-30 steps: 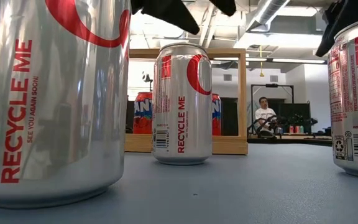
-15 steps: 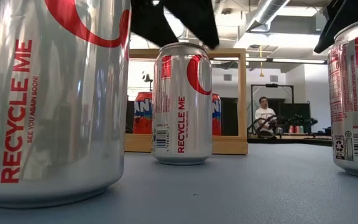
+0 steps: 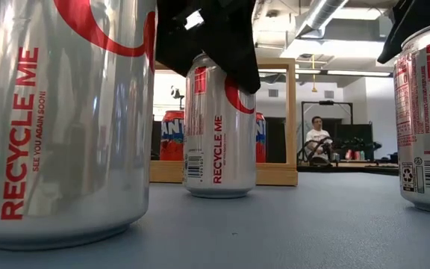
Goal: Place canned beverage on shelf
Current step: Put the top silver can on the shelf
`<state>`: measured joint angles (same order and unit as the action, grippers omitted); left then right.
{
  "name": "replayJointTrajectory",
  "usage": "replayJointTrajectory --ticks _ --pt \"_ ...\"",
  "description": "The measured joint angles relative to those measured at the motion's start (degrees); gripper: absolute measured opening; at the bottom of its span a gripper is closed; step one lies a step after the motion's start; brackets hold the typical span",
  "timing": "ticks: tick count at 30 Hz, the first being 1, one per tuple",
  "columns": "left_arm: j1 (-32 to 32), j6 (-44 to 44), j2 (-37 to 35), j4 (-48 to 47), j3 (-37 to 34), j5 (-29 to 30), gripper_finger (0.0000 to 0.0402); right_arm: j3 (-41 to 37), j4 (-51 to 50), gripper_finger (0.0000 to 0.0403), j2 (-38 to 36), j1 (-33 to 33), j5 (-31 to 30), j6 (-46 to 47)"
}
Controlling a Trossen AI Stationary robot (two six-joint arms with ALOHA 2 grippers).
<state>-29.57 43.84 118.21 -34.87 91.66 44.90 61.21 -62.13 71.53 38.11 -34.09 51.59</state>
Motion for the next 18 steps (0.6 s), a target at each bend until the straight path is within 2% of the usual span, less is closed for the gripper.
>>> replayJointTrajectory --ticks 4,10,14,18 --pt "0.3 0.2 -0.1 -0.2 0.1 -1.9 0.0279 0.0 0.0 0.0337 0.0 0.0 -0.2 0.0" --pt "-0.2 -1.2 -0.1 -0.1 0.1 -1.8 0.0277 0.0 -0.1 0.0337 0.0 0.1 -0.3 0.0" --pt "-1.2 -6.7 -0.4 -0.1 0.5 -2.4 0.0277 0.0 -0.5 0.0337 0.0 0.1 -0.3 -0.2" --pt "-2.0 -16.8 -2.4 1.3 1.6 -7.2 0.0277 0.0 -0.6 0.0337 0.0 0.1 -0.7 -0.6"
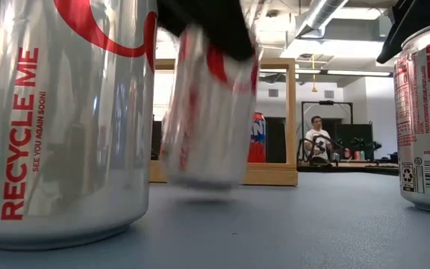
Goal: Place canned beverage on shelf
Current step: Put the top silver can on the shelf
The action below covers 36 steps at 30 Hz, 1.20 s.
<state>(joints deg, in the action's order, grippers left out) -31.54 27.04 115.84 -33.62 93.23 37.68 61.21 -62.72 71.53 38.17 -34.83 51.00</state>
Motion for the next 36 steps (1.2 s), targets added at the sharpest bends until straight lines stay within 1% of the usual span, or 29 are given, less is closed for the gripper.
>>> replayJointTrajectory --ticks 3,4,7,10,13,16,19,20,24,25,26,28,32,34,36 --pt "-0.5 -11.0 -3.2 2.7 0.7 -4.6 0.0277 0.0 0.0 0.0337 0.0 0.0 -0.2 -0.1" --pt "-0.7 -14.8 -4.7 3.1 0.8 -5.2 0.0277 0.0 0.0 0.0337 0.0 0.0 -0.3 -0.1" --pt "-0.5 -22.8 -8.9 1.4 0.9 -3.9 0.0277 0.0 0.0 0.0337 0.0 0.1 -1.1 -0.4" --pt "1.5 -28.0 -13.3 0.9 0.9 -5.4 0.0277 0.0 0.0 0.0337 0.0 0.1 -1.5 -0.5" --pt "3.8 -35.2 -18.6 -0.3 0.9 -11.5 0.0277 0.0 0.0 0.0337 0.0 0.1 -1.5 -0.4" --pt "6.2 -41.6 -24.2 -2.3 0.9 -23.3 0.0277 0.0 0.0 0.0337 0.0 0.1 -1.5 -0.5" --pt "9.0 -45.9 -30.4 -5.3 0.8 -33.1 0.0278 0.0 -0.1 0.0337 0.0 0.1 -1.5 -0.5" --pt "9.8 -47.6 -32.6 -5.2 0.8 -34.7 0.0280 0.0 -0.1 0.0337 0.0 0.1 -1.5 -0.5" --pt "12.6 -55.4 -40.1 -3.1 0.9 -35.8 0.0281 0.0 -0.1 0.0337 0.0 0.1 -2.7 -0.4" --pt "13.5 -56.8 -41.7 -3.6 0.9 -37.5 0.0281 0.0 0.1 0.0337 0.0 0.1 -2.7 -0.5" --pt "14.6 -57.5 -43.0 -4.2 0.9 -40.2 0.0281 0.0 0.4 0.0337 0.0 0.1 -2.7 -0.4" --pt "17.2 -57.9 -45.3 -5.3 0.9 -47.6 0.0281 0.0 0.8 0.0337 0.0 0.1 -2.9 0.0" --pt "21.4 -58.0 -48.3 -7.3 0.9 -65.0 0.0281 0.0 1.9 0.0337 0.0 0.0 -3.3 1.6" --pt "22.2 -57.4 -48.7 -9.6 0.9 -73.9 0.0281 0.0 2.9 0.0337 0.0 0.0 -4.2 2.3" --pt "21.6 -57.5 -48.7 -10.9 0.2 -79.9 0.0281 0.0 4.1 0.0337 0.0 0.0 -4.5 2.4"
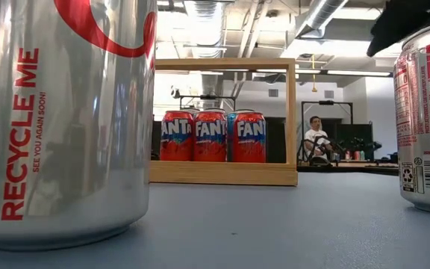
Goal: Place canned beverage on shelf
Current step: Put the top silver can on the shelf
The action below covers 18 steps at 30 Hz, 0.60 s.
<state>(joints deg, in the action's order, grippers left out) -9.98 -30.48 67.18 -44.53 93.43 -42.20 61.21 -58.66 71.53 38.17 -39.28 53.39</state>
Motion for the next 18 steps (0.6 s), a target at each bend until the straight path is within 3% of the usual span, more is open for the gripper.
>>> replayJointTrajectory --ticks 2,5,11,13,18 --pt "-2.5 -0.4 0.0 0.7 -1.7 -2.9 0.0281 0.0 1.3 0.0337 0.0 0.0 -0.1 0.0" --pt "-7.6 -1.4 0.2 4.3 -6.6 -1.6 0.0281 0.0 3.0 0.0337 0.0 0.0 -1.0 0.2" --pt "-17.5 1.6 0.4 20.9 -21.0 12.2 0.0281 0.0 6.2 0.0337 0.1 0.0 -1.3 0.2" --pt "-19.9 1.1 0.4 25.7 -26.0 14.3 0.0281 0.0 7.4 0.0337 0.7 0.0 -1.4 0.2" --pt "-23.1 2.0 0.4 28.9 -35.8 20.3 0.0282 0.0 10.6 0.0337 2.0 -0.6 -1.7 0.6"
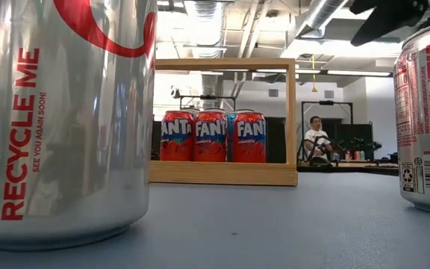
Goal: Place canned beverage on shelf
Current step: Put the top silver can on the shelf
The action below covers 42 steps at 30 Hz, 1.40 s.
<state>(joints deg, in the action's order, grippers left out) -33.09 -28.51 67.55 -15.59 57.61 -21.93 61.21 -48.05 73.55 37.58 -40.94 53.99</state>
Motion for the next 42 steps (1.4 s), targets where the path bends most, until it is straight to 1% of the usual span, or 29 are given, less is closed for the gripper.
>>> replayJointTrajectory --ticks 3,4,6,8,11,17,20,22,24,26,32,36,39,42 --pt "-0.4 2.3 0.0 5.4 -5.2 4.2 0.0282 -0.1 1.2 0.0337 1.4 -0.4 0.2 0.1" --pt "-0.5 2.5 0.0 6.7 -6.7 6.8 0.0282 -0.1 1.5 0.0337 1.8 -0.7 0.1 0.0" --pt "-0.8 2.7 0.0 6.6 -8.8 12.7 0.0282 0.0 2.2 0.0337 2.9 -1.4 0.0 0.1" --pt "-0.9 3.5 0.0 4.8 -10.0 16.5 0.0282 0.0 2.4 0.0337 4.3 -1.9 0.4 0.1" --pt "-0.9 4.3 0.0 4.4 -11.3 16.5 0.0282 0.0 4.0 0.0337 6.2 -3.0 0.4 -1.0" --pt "-1.0 8.9 0.0 3.9 -14.2 16.6 0.0282 0.0 4.5 0.0337 8.3 -4.6 0.5 -2.0" --pt "-1.2 10.8 0.0 6.9 -16.8 19.4 0.0282 0.0 4.9 0.0337 8.3 -4.8 0.4 -3.1" --pt "-1.4 10.7 0.0 9.6 -18.9 22.7 0.0282 0.0 5.1 0.0337 8.2 -4.8 0.1 -3.5" --pt "-1.4 10.4 0.0 10.5 -20.2 24.7 0.0282 0.0 5.1 0.0337 8.1 -5.0 0.0 -3.5" --pt "-1.4 11.0 0.0 9.8 -20.5 25.8 0.0282 0.0 5.1 0.0337 8.1 -5.1 0.1 -3.4" --pt "-1.4 11.0 0.1 9.3 -20.5 25.7 0.0282 0.0 5.3 0.0337 8.1 -5.1 0.3 -3.4" --pt "-1.3 11.5 2.5 9.4 -20.4 26.3 0.0285 0.0 5.3 0.0337 8.1 -5.1 0.3 -3.4" --pt "-1.3 11.5 4.8 11.1 -20.2 27.2 0.0295 0.0 5.2 0.0337 8.1 -5.1 0.3 -3.5" --pt "-1.3 9.8 6.5 11.0 -20.2 29.2 0.0308 0.0 5.1 0.0337 8.1 -5.1 0.3 -3.5"
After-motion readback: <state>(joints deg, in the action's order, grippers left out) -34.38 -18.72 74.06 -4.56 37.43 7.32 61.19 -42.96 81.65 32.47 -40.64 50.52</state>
